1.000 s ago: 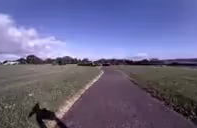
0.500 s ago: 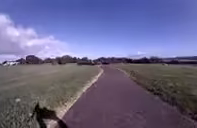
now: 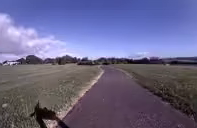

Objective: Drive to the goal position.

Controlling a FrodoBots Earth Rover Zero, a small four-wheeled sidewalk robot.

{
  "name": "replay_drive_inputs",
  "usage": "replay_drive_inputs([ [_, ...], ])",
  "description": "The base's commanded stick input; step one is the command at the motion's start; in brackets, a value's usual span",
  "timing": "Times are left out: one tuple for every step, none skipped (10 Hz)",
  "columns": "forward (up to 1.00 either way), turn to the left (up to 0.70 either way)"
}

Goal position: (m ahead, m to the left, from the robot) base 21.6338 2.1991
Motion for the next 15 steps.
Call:
replay_drive_inputs([
  [0.70, 0.00],
  [0.70, 0.00],
  [0.70, 0.00],
  [0.70, 0.00],
  [0.70, 0.00],
  [0.70, 0.00],
  [0.70, 0.00],
  [0.70, 0.00],
  [0.70, 0.00],
  [0.70, 0.00],
  [0.70, 0.00],
  [0.70, -0.14],
  [0.70, -0.14],
  [0.70, -0.14],
  [0.70, -0.14],
])
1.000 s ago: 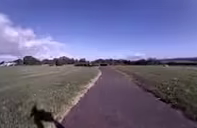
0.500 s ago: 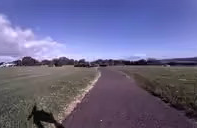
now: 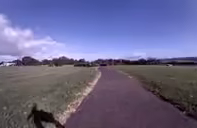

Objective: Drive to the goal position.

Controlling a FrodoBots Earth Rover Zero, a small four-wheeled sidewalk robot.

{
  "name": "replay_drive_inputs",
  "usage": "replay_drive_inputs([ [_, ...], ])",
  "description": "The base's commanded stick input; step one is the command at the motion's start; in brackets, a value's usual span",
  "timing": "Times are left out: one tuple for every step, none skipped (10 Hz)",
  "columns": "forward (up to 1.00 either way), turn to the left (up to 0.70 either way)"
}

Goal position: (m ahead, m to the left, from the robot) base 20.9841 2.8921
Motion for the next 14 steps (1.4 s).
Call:
replay_drive_inputs([
  [0.70, -0.14],
  [0.70, -0.14],
  [0.70, -0.14],
  [0.70, -0.14],
  [0.70, -0.14],
  [0.70, -0.14],
  [0.70, -0.14],
  [0.70, -0.14],
  [0.70, -0.12],
  [0.70, -0.09],
  [0.70, 0.00],
  [0.70, 0.00],
  [0.70, 0.00],
  [0.70, 0.00],
])
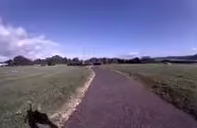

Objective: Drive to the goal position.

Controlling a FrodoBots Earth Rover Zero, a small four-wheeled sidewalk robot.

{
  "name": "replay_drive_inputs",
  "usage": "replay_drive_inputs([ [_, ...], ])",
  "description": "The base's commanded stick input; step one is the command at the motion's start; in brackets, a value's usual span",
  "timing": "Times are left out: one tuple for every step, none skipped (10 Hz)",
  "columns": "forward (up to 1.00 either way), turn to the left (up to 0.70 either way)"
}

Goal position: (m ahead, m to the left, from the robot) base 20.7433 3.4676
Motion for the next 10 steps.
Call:
replay_drive_inputs([
  [0.70, 0.00],
  [0.70, 0.00],
  [0.70, 0.00],
  [0.70, 0.00],
  [0.70, 0.00],
  [0.70, 0.00],
  [0.70, 0.00],
  [0.70, 0.00],
  [0.70, 0.00],
  [0.70, 0.00],
])
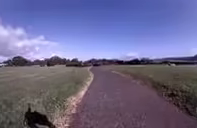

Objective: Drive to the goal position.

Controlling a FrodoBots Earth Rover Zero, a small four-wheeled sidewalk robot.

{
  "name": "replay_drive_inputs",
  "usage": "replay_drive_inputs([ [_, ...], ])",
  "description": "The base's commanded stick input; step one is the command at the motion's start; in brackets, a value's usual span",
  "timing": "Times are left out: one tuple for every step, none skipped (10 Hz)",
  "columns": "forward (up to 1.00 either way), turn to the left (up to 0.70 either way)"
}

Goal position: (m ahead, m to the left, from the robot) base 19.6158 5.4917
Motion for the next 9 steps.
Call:
replay_drive_inputs([
  [0.70, 0.00],
  [0.70, 0.00],
  [0.70, 0.00],
  [0.70, 0.00],
  [0.70, 0.00],
  [0.70, 0.00],
  [0.70, 0.00],
  [0.70, 0.00],
  [0.70, 0.00],
])
